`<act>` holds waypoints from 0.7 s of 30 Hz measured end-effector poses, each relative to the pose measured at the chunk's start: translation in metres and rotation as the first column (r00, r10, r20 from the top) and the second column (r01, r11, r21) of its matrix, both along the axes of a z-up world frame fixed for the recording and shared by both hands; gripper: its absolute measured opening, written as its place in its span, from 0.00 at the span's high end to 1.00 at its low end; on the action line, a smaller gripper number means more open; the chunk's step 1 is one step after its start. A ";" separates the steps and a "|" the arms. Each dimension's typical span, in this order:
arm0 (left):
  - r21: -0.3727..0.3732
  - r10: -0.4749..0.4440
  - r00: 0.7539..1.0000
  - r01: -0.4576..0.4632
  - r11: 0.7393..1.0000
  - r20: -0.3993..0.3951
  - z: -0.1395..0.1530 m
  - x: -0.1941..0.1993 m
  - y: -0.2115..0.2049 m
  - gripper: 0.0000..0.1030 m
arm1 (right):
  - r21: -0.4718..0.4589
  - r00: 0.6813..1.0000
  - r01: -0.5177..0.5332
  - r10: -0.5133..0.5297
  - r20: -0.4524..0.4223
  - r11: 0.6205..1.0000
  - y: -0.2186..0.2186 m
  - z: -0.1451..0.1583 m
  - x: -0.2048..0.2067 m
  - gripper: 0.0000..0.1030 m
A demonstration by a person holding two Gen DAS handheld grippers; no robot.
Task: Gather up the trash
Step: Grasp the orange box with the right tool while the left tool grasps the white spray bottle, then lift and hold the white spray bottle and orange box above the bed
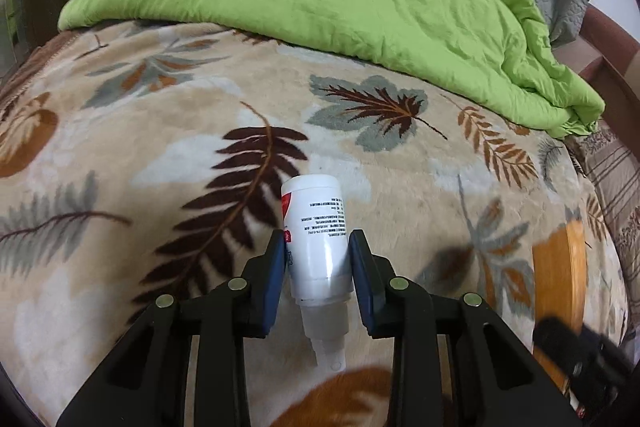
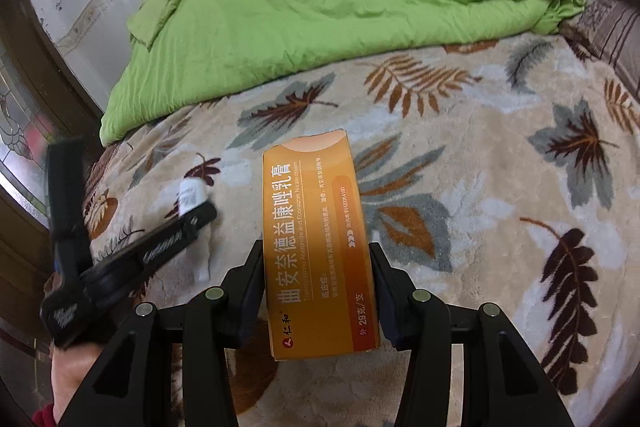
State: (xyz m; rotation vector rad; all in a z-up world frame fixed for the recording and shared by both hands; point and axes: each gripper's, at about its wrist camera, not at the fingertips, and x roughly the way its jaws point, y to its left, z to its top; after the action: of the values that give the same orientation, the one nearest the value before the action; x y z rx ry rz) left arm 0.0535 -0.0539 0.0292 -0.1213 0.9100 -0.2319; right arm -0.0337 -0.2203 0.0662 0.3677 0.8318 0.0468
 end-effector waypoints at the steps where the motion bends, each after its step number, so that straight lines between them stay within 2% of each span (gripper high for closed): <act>1: 0.007 0.001 1.000 -0.001 1.000 0.012 0.003 -0.006 0.002 0.71 | -0.010 1.000 -0.001 0.001 0.011 1.000 0.002 0.002 -0.003 0.49; 5: 0.056 0.020 0.996 -0.024 0.998 0.083 0.019 -0.034 0.009 0.71 | -0.047 0.999 -0.013 0.015 0.046 0.999 0.008 0.010 -0.018 0.49; 10: 0.090 0.033 0.988 -0.047 0.995 0.148 0.033 -0.071 0.018 0.72 | -0.043 0.998 -0.007 0.010 0.066 0.999 0.009 0.014 -0.036 0.49; 21: 0.177 -0.027 0.970 -0.017 0.984 0.243 0.045 -0.132 0.018 0.72 | -0.030 0.995 -0.033 0.035 0.094 0.999 0.025 0.017 -0.089 0.49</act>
State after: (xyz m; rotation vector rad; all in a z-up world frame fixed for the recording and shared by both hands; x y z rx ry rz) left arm -0.0784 -0.0355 0.0742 0.0746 0.6810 -0.1649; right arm -0.1227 -0.1955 0.0831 0.3223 0.7442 0.0836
